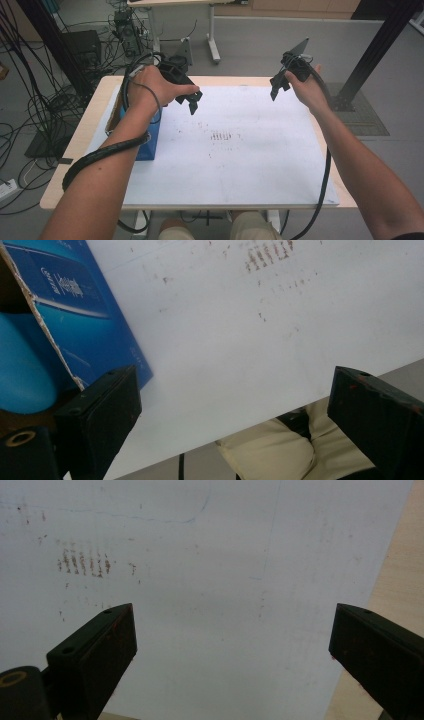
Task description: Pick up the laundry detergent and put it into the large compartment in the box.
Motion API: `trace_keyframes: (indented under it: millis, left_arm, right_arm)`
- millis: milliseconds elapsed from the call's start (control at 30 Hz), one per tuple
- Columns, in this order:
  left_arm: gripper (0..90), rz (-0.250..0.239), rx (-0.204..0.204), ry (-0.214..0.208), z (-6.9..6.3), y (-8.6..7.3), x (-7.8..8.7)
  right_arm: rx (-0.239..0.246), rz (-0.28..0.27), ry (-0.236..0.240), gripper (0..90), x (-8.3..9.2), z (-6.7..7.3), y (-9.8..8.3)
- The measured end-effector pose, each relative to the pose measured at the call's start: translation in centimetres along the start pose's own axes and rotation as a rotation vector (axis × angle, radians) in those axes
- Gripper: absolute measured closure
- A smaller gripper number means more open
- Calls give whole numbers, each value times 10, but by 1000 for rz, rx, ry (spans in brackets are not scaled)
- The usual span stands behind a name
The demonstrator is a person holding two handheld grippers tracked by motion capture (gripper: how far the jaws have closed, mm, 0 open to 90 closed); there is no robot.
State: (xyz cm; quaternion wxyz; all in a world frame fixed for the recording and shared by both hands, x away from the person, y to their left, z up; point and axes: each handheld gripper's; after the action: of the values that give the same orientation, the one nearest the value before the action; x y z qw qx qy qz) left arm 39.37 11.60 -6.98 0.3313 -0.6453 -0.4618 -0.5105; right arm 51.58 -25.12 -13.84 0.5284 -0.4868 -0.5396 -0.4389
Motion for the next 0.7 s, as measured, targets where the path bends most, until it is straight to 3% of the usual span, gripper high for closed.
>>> trace_keyframes:
  millis: [700]
  left_arm:
    - [74,11,-4,-4,-3,7,-2]
  right_arm:
    - [4,1,12,49,-6,-6,0]
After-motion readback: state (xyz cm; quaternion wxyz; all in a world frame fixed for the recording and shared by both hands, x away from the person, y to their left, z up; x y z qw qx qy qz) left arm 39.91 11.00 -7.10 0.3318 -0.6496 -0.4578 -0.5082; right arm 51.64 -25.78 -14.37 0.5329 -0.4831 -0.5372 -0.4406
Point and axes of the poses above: each handheld gripper's, and its own axes: x roughly backward along the jaws, y roughly out of its top, z roughly to its left, and after that the axes turned 9 degrees about -y, right-handed
